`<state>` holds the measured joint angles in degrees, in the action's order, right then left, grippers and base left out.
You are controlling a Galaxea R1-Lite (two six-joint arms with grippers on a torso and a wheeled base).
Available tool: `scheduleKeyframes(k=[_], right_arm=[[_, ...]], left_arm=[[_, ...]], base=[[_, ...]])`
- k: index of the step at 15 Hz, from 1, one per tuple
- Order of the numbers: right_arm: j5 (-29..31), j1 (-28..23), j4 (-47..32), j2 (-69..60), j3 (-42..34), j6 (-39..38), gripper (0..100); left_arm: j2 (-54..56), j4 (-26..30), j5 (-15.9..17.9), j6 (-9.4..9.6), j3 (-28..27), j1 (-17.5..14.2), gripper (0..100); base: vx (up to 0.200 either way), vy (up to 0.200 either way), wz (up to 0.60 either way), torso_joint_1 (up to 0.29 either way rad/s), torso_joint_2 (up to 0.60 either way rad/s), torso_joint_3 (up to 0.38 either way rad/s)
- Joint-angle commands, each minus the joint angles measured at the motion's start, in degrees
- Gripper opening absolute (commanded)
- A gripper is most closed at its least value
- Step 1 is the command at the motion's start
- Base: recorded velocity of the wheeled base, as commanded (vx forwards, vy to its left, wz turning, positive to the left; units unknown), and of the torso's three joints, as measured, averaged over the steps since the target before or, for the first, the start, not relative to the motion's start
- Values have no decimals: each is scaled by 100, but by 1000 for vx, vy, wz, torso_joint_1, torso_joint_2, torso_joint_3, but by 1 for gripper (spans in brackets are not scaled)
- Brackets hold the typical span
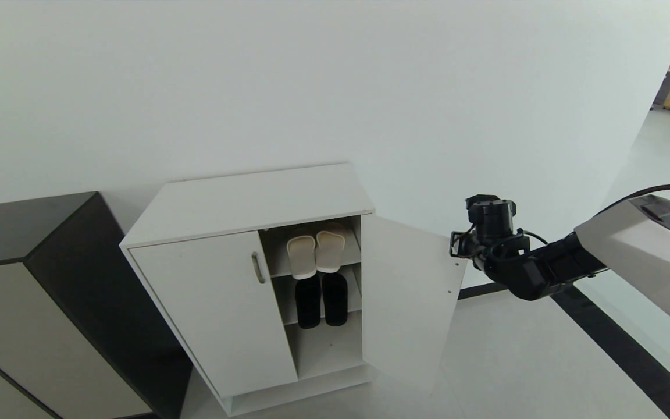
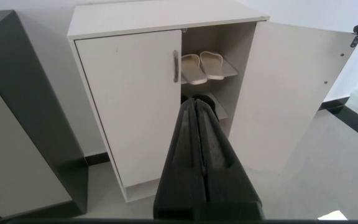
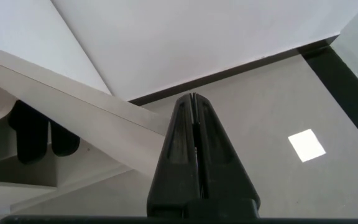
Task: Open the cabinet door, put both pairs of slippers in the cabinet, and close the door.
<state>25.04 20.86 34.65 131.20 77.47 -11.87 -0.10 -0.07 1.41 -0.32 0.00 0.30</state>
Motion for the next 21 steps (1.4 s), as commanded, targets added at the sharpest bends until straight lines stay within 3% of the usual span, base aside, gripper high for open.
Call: scheduleKeyframes(k=[1, 11, 16, 21], right_arm=[[1, 24, -10, 29, -22, 1, 0], [1, 1140, -10, -1166, -1094, 27, 0], [19, 753, -2, -665, -874, 115, 0], [19, 815, -10, -507, -988, 203, 0]], left_arm=[[-8, -1, -1, -3, 0, 5, 0], [-8, -1, -1, -3, 0, 5, 0], [-8, -1, -1, -3, 0, 5, 0], [-8, -1, -1, -12, 0, 5, 0]], base=[[0, 0, 0, 0, 0, 0], [0, 0, 0, 0, 0, 0], [0, 0, 0, 0, 0, 0], [0, 0, 0, 0, 0, 0]])
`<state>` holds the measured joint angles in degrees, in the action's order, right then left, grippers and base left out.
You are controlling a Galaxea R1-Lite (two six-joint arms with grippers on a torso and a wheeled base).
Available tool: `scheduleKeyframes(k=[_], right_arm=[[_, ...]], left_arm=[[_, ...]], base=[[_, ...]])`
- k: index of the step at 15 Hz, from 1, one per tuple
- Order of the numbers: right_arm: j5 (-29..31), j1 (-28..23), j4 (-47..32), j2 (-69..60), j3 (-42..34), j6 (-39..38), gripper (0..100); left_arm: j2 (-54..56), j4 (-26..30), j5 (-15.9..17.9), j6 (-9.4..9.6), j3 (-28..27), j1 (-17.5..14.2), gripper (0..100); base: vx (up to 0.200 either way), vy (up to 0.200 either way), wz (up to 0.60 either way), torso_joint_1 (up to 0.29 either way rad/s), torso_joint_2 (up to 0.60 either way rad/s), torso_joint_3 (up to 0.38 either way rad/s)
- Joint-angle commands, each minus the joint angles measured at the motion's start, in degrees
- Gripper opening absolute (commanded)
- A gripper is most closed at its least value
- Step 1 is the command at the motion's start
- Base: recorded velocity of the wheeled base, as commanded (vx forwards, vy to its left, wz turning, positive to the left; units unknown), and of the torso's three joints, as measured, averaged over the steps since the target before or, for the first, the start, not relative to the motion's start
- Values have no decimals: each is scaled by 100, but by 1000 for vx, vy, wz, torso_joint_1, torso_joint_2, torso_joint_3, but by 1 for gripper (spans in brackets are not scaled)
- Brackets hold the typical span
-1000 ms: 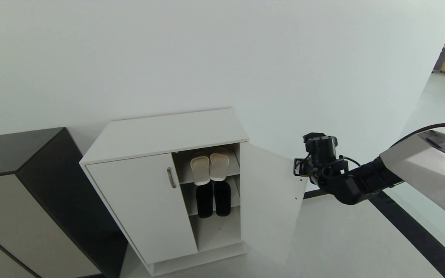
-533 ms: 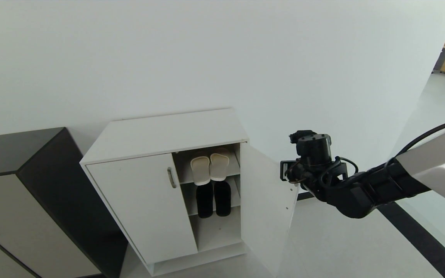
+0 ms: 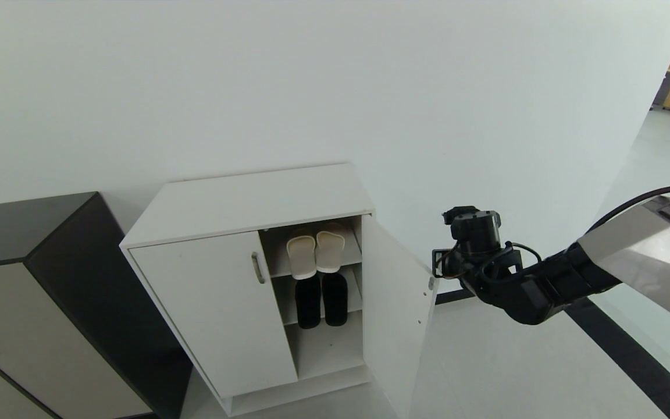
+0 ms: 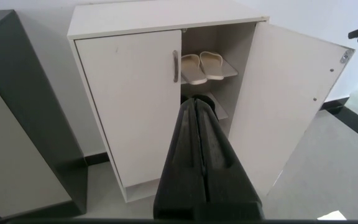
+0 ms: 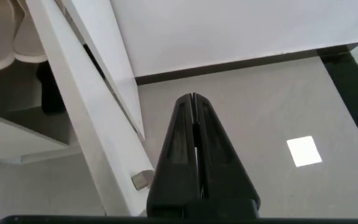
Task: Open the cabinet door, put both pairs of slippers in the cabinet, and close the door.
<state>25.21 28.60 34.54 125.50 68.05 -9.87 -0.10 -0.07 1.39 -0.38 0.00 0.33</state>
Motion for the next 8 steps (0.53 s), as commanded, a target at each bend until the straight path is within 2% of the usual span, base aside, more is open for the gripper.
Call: scheduleKeyframes(k=[1, 8], right_arm=[[1, 164, 1, 45, -116, 3, 0], [-16, 919, 18, -465, -591, -32, 0]], left_arm=[[-8, -1, 2, -6, 0, -7, 0], [-8, -1, 2, 3, 0, -7, 0]], base=[[0, 0, 0, 0, 0, 0], [0, 0, 0, 0, 0, 0]])
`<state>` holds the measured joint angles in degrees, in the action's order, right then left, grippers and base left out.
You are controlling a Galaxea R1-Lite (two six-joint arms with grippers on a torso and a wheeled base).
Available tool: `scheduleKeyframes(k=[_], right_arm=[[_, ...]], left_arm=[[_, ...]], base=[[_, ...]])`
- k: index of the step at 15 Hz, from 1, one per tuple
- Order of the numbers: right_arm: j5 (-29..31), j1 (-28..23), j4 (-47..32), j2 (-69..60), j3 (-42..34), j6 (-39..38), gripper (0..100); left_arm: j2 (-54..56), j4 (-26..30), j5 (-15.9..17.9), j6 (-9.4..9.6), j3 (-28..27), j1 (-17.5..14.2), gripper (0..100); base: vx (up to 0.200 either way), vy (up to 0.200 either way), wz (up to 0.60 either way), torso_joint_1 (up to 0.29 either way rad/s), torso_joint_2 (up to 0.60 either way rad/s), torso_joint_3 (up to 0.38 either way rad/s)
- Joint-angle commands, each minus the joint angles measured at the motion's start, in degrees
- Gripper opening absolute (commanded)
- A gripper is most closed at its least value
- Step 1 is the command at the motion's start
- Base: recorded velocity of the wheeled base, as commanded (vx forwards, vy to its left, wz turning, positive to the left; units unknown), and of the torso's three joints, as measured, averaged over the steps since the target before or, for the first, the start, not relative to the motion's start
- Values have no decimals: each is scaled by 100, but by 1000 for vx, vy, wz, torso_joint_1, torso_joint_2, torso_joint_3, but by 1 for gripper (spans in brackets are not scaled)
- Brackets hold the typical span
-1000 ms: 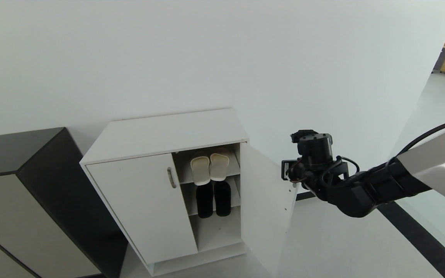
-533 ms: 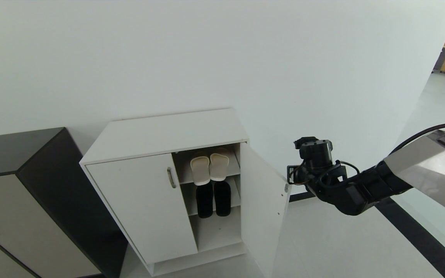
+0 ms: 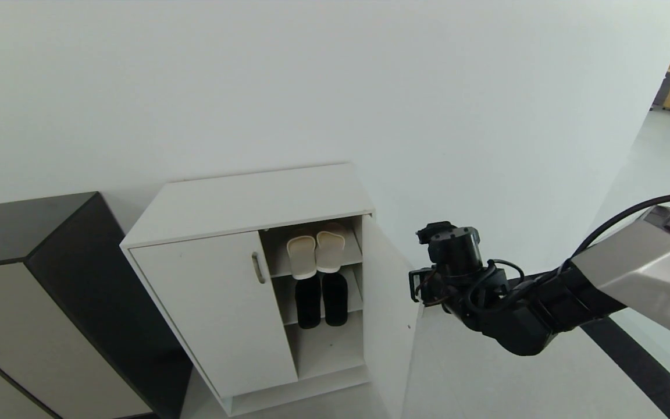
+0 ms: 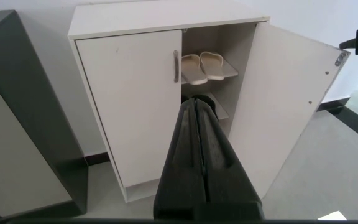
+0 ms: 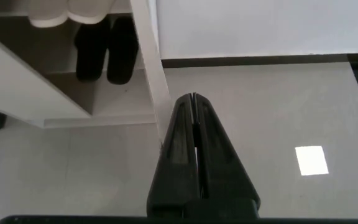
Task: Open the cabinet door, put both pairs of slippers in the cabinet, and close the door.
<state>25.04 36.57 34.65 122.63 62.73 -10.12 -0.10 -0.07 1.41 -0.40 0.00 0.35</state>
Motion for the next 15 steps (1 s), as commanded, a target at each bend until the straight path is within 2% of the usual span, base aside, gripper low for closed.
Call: scheduleKeyframes(k=[1, 6, 8, 14, 15], right_arm=[[1, 175, 7, -213, -95, -17, 0], [-43, 263, 25, -265, -182, -43, 0], [-491, 192, 297, -336, -402, -17, 0], [-518, 184, 420, -345, -481, 36, 0], [-509, 184, 420, -345, -490, 71, 0]], left_arm=[[-8, -1, -1, -4, 0, 0, 0], [-8, -1, -1, 5, 0, 0, 0], [-8, -1, -1, -4, 0, -9, 0], [-8, -1, -1, -4, 0, 0, 0], [-8, -1, -1, -4, 0, 0, 0]], base=[[0, 0, 0, 0, 0, 0], [0, 0, 0, 0, 0, 0], [0, 0, 0, 0, 0, 0], [0, 0, 0, 0, 0, 0], [0, 0, 600, 2, -2, 2]])
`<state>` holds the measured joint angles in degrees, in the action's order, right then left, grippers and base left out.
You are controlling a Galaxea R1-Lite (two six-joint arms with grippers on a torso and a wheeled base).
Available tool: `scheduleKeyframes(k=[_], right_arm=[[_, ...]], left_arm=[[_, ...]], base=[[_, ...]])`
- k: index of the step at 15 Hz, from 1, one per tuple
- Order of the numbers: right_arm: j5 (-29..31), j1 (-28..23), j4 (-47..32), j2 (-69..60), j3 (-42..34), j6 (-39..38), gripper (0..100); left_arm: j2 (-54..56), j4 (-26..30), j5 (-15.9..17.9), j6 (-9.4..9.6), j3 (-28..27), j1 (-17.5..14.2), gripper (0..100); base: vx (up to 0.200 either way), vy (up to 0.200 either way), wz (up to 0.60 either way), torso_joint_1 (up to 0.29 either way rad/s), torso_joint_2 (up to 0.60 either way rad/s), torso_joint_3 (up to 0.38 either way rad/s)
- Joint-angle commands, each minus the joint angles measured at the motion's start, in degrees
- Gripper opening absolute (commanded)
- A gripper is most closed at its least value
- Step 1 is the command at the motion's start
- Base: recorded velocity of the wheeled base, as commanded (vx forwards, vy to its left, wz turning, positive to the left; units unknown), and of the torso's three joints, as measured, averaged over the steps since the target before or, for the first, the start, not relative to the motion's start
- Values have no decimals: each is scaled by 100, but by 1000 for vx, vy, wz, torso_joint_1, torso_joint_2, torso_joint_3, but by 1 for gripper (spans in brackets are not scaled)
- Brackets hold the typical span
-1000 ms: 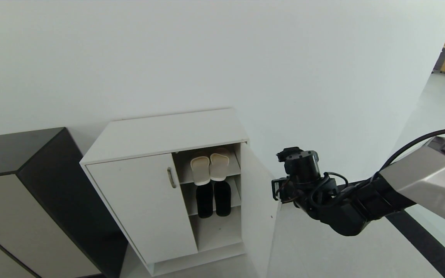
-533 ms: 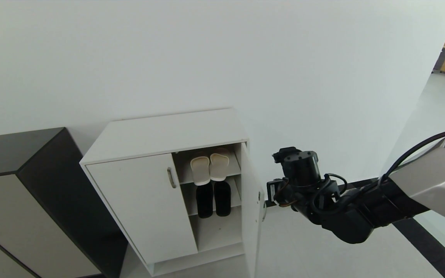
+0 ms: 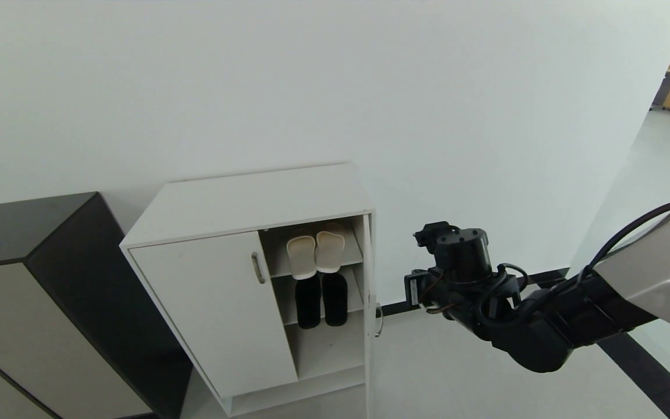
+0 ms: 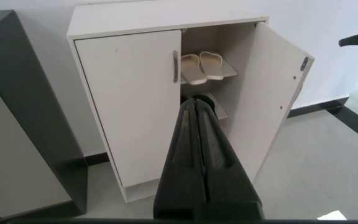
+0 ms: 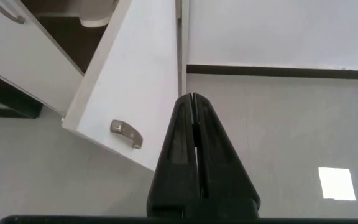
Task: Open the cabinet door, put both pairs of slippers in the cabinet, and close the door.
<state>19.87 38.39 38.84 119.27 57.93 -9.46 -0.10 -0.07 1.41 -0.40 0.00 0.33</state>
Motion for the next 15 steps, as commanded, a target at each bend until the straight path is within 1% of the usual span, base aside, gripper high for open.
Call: scheduleKeyframes(k=[1, 5, 9, 11, 12, 15], right_arm=[[8, 2, 10, -18, -10, 6, 0], [17, 2, 150, -1, -19, 23, 0], [114, -16, 405, 8, -159, 322, 0], [834, -121, 396, 17, -159, 761, 0], [948, -165, 405, -1, -159, 849, 0], [966, -358, 405, -132, -221, 1016, 0]], left_arm=[[-8, -1, -1, -4, 0, 2, 0], [-8, -1, -1, -4, 0, -7, 0], [-8, -1, -1, -4, 0, 2, 0], [-8, -1, -1, -13, 0, 2, 0], [-8, -1, -1, -21, 0, -7, 0], [-8, -1, -1, -21, 0, 2, 0]], base=[[0, 0, 600, -2, -2, -2], [0, 0, 600, 0, 5, 2], [0, 0, 0, 0, 0, 0], [0, 0, 0, 0, 0, 0], [0, 0, 0, 0, 0, 0], [0, 0, 0, 0, 0, 0]])
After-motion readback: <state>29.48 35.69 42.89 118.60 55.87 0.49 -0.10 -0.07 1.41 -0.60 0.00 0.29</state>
